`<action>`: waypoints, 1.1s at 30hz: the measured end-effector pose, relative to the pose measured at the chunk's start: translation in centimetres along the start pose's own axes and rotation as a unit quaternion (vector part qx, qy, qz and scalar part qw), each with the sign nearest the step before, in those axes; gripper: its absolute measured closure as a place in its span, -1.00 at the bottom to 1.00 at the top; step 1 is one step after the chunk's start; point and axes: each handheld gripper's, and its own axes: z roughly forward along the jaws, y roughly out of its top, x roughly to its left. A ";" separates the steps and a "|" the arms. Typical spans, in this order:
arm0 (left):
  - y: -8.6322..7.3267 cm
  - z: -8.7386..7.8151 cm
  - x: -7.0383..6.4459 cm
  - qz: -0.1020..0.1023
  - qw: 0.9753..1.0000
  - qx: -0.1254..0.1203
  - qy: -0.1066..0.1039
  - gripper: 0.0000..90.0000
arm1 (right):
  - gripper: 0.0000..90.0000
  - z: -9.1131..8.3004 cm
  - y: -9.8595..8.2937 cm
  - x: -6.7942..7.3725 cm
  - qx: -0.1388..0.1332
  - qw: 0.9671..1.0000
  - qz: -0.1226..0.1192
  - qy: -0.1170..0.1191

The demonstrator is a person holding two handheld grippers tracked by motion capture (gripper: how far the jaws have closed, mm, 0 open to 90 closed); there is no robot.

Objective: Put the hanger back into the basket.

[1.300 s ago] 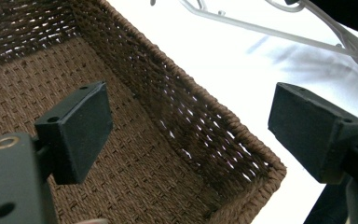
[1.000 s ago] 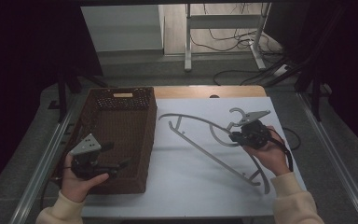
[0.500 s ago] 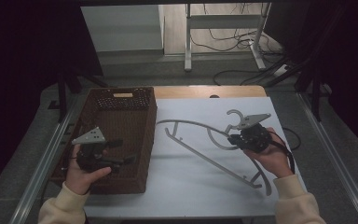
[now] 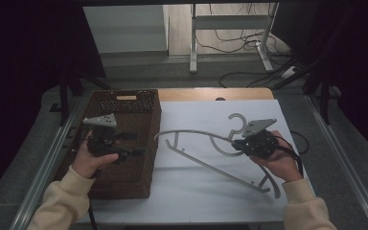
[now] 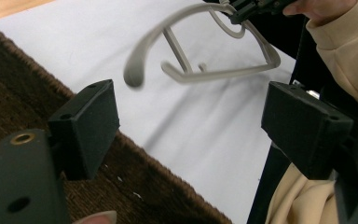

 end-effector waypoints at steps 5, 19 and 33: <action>1.5 1.2 -0.1 0.006 1.000 0.022 0.000 -0.58 | 0.83 0.0 0.1 0.4 -0.003 1.000 -0.018 0.010; 4.8 5.1 -0.2 0.022 0.997 0.074 0.000 -0.52 | 0.83 0.3 0.3 1.0 -0.009 0.999 -0.039 0.035; 6.3 8.8 -0.5 0.031 0.991 0.121 -0.047 -0.36 | 0.83 0.0 0.5 1.9 -0.019 0.996 -0.070 0.055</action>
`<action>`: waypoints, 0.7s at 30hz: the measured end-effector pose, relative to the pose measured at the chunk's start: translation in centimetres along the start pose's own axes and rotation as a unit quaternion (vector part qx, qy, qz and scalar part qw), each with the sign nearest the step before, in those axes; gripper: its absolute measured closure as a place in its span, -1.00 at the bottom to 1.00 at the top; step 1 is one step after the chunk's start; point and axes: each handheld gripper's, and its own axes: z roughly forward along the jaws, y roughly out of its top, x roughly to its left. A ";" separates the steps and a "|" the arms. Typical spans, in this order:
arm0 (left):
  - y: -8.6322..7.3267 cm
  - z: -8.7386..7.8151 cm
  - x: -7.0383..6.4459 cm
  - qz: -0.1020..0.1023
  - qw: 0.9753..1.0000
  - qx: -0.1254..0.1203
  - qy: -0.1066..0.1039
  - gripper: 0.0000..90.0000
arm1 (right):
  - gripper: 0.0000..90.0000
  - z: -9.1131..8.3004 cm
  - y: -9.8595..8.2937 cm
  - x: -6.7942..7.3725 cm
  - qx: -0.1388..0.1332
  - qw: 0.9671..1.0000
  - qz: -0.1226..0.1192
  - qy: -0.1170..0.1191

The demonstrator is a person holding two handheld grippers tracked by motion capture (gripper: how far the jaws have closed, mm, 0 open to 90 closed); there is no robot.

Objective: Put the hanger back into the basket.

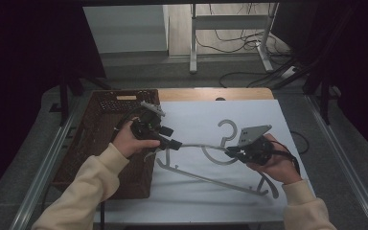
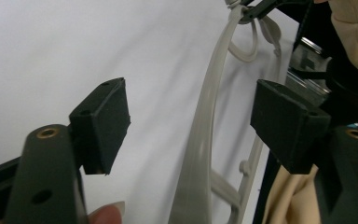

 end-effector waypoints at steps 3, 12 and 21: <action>0.3 0.7 0.0 0.003 1.000 0.016 -0.015 -0.30 | 0.83 0.0 0.2 0.2 -0.002 1.000 -0.009 0.005; 0.5 2.6 -0.1 0.013 0.995 0.071 -0.074 0.20 | 0.83 0.3 0.7 0.6 -0.012 1.000 -0.020 0.013; 0.4 2.8 -0.4 0.012 0.991 0.090 -0.096 0.78 | 0.82 0.5 0.9 0.8 -0.021 0.999 -0.024 0.024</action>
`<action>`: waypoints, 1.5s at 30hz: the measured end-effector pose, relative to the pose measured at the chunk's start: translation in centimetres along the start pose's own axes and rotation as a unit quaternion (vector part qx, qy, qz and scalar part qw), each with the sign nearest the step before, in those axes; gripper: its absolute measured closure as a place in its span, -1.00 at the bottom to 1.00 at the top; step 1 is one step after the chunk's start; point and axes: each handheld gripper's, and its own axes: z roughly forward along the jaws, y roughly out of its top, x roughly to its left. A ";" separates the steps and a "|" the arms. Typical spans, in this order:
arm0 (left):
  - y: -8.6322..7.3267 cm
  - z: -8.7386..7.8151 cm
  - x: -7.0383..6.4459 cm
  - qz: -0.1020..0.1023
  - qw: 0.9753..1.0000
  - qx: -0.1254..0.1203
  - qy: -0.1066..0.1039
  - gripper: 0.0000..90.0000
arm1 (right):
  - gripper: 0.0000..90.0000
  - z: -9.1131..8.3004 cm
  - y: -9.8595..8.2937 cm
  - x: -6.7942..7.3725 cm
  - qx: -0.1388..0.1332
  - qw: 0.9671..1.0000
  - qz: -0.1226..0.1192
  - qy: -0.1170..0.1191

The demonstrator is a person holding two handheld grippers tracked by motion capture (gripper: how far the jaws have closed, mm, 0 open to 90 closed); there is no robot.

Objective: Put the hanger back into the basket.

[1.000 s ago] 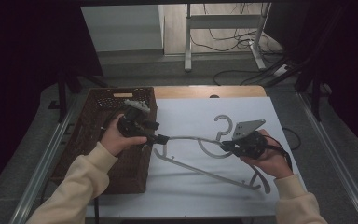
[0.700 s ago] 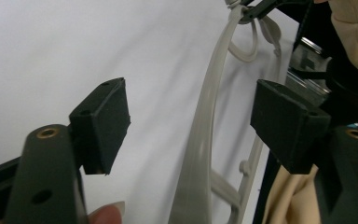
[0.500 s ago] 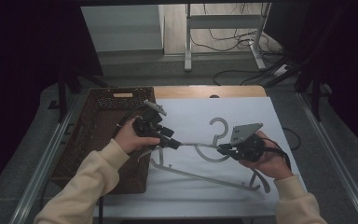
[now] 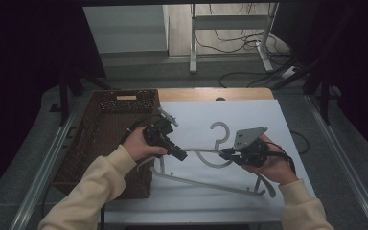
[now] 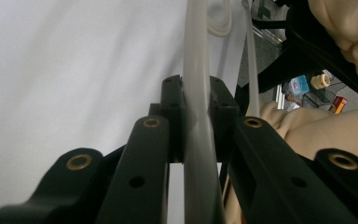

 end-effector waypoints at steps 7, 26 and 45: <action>-0.1 -0.2 -0.6 0.010 1.000 -0.008 0.015 0.79 | 0.78 -0.3 0.1 -0.1 -0.010 1.000 0.015 0.006; -1.4 -4.0 -1.5 -0.006 0.990 -0.094 0.101 0.79 | -0.56 -4.0 -1.7 -1.8 -0.116 0.978 0.172 -0.037; -5.2 -9.2 -2.0 -0.030 0.967 -0.176 0.179 0.79 | -0.62 -5.5 -4.0 -2.0 -0.105 0.970 0.210 -0.067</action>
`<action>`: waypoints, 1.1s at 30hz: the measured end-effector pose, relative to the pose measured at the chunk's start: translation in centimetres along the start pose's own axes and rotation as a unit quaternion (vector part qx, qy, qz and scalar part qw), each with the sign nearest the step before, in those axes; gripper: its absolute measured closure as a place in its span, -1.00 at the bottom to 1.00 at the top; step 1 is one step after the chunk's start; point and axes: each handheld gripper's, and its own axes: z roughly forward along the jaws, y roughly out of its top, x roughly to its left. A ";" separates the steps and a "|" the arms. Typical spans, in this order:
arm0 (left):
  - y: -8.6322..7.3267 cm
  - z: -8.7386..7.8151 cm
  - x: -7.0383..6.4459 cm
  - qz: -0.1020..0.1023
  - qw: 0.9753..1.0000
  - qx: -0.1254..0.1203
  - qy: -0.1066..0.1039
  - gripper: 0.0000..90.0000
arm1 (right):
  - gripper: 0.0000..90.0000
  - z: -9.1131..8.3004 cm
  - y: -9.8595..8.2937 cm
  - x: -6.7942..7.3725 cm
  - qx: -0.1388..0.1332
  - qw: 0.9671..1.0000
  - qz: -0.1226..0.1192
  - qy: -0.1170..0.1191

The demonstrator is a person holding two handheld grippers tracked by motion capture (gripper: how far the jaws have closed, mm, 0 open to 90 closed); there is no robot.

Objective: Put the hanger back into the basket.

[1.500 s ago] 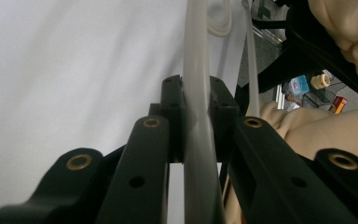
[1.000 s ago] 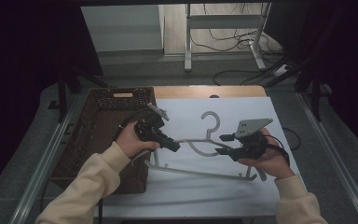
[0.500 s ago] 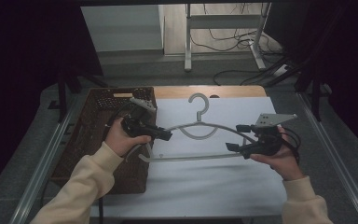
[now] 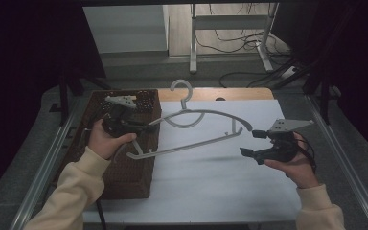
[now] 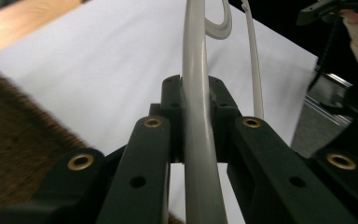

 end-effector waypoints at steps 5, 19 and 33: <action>-0.5 -1.6 0.3 -0.002 1.000 -0.013 0.011 0.79 | -0.63 0.4 -0.7 -0.5 0.011 1.000 0.008 -0.010; -2.3 -5.7 0.3 -0.005 0.998 -0.050 0.045 0.79 | -0.70 1.9 -2.1 -1.2 0.047 0.998 0.022 -0.026; -5.2 -7.8 1.2 -0.027 0.994 -0.080 0.066 0.79 | -0.71 2.8 -2.8 -1.6 0.072 0.997 0.028 -0.030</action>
